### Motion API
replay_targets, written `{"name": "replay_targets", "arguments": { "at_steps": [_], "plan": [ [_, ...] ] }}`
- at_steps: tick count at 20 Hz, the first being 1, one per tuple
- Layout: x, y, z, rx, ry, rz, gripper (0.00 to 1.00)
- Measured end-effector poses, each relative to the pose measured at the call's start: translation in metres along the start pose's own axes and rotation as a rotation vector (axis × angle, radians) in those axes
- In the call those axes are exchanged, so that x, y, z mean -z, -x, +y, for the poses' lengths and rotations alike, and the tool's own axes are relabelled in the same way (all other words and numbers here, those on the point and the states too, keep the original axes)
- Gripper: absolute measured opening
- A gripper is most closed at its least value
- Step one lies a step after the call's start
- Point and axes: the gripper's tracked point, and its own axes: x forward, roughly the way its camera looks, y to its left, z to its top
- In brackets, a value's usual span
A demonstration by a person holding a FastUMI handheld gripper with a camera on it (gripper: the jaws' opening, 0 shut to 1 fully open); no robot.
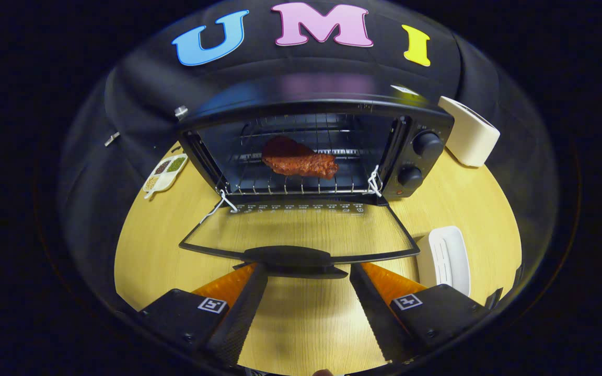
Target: Open the toaster oven, put the food inside, and close the toaster oven door.
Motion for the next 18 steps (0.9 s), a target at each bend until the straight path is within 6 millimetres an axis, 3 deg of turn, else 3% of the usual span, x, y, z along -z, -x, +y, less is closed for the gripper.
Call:
{"name": "replay_targets", "arguments": {
  "at_steps": [6,11,14,18],
  "plan": [
    [-0.048,0.014,0.003,-0.018,0.009,-0.087,0.99],
    [-0.104,0.010,0.004,-0.029,-0.010,-0.157,0.99],
    [-0.122,-0.001,0.001,-0.014,0.001,-0.155,0.99],
    [-0.127,-0.002,0.000,-0.013,0.027,-0.167,0.98]
  ]
}}
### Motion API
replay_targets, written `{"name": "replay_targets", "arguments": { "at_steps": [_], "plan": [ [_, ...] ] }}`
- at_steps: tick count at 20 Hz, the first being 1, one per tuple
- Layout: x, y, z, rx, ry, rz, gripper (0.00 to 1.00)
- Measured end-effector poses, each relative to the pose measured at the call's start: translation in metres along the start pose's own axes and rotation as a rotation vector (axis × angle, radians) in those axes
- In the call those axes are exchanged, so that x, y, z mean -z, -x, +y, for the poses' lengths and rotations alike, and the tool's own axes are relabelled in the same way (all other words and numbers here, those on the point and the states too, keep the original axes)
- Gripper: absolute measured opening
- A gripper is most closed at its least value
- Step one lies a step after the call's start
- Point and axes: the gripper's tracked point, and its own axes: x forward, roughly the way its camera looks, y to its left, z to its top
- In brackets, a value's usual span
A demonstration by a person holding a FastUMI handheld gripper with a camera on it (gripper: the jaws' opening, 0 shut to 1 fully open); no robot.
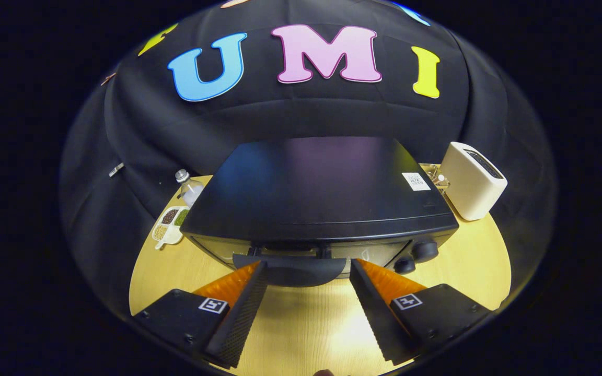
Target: Open the toaster oven, put the food inside, and close the toaster oven door.
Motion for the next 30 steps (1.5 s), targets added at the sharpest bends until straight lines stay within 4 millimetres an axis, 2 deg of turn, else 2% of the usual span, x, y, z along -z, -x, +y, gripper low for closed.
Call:
{"name": "replay_targets", "arguments": {
  "at_steps": [3,8,15,20,30],
  "plan": [
    [0.005,0.003,-0.001,0.005,0.023,0.001,0.99],
    [-0.001,0.016,0.006,-0.012,0.026,-0.036,0.99],
    [-0.019,0.054,0.011,-0.049,-0.035,-0.100,0.99],
    [-0.052,0.099,0.002,-0.057,-0.045,-0.211,0.99],
    [-0.148,0.221,-0.028,-0.052,-0.044,-0.498,0.99]
  ]
}}
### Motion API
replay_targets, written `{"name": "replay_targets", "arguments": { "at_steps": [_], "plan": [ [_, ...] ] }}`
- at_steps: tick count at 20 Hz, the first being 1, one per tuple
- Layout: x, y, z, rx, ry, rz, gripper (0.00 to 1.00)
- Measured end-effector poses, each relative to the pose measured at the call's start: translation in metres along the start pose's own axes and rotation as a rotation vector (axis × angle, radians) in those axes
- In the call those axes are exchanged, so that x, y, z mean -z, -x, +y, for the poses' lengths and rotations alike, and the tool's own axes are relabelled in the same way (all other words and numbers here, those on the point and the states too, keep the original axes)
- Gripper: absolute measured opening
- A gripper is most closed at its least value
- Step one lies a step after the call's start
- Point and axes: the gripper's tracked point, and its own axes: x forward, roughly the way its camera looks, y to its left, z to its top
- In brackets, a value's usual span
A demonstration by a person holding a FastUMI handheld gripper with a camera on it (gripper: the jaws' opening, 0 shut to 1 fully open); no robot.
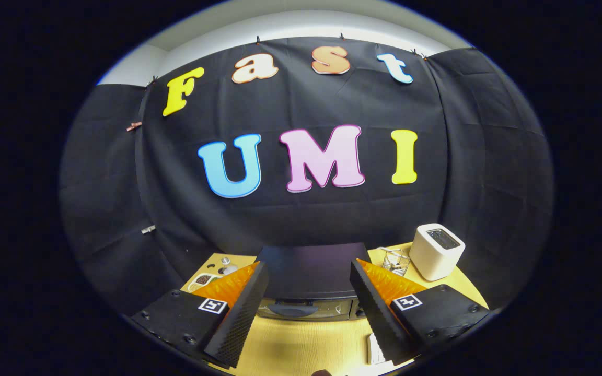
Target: Open the toaster oven, put the food inside, and close the toaster oven door.
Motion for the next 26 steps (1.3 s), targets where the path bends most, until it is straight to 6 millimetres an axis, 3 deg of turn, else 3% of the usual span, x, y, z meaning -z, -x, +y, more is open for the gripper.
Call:
{"name": "replay_targets", "arguments": {
  "at_steps": [5,9,26],
  "plan": [
    [-0.052,0.034,-0.016,0.034,0.026,-0.124,0.98],
    [-0.070,0.057,-0.019,0.049,0.063,-0.166,0.98],
    [-0.078,0.070,-0.057,0.068,0.073,-0.203,0.98]
  ]
}}
